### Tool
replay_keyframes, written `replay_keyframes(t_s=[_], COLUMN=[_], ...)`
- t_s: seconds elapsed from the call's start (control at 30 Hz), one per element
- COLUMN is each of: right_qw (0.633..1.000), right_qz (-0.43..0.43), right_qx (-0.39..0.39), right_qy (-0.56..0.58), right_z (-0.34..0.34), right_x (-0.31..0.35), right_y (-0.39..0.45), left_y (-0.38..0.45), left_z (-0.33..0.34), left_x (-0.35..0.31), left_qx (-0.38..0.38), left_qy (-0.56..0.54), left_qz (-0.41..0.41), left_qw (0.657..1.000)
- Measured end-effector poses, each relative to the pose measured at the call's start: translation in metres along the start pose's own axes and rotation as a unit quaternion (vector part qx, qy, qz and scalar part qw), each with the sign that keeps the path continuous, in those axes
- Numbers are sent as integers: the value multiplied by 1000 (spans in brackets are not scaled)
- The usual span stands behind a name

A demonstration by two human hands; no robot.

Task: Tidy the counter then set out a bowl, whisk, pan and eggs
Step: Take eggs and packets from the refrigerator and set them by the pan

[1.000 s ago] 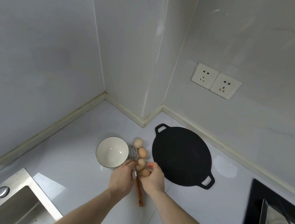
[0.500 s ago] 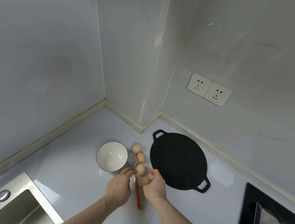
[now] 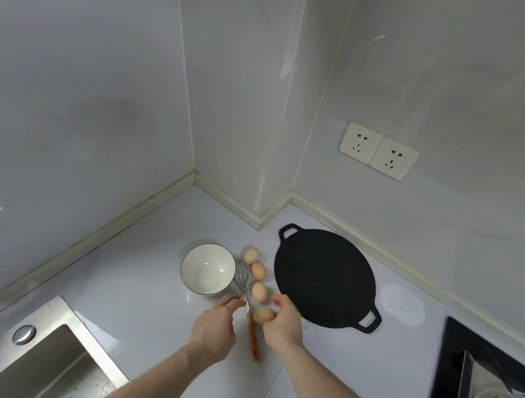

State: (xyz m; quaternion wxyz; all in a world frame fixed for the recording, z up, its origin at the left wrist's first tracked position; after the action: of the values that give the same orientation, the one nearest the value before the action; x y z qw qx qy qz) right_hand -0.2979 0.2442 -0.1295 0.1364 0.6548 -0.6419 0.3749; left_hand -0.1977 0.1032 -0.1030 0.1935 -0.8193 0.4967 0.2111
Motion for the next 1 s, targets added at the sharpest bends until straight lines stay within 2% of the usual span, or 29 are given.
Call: replay_keyframes(t_s=[0.2, 1.0], right_qw=[1000, 999], right_qz=[-9, -23], right_qx=[-16, 1], right_qy=[21, -22], right_z=[3, 5], right_x=[6, 16], right_y=[3, 1], left_y=[-1, 4], left_z=[-2, -14], left_x=[3, 6], left_qx=[1, -8], left_qy=[-3, -13], left_qz=[-4, -14], left_qw=[1000, 1000])
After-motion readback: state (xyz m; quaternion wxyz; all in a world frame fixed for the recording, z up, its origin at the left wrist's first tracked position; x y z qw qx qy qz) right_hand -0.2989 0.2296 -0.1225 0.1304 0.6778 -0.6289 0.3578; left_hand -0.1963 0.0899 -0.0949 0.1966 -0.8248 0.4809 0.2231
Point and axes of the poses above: each hand's wrist, its own y-axis towards the middle knuckle, its own z-axis out of the palm, x = y × z, the point moved 7 cm from there along y, towards the middle knuckle, and after that the axes turned 10 degrees about -x, right-handed, at the moved point
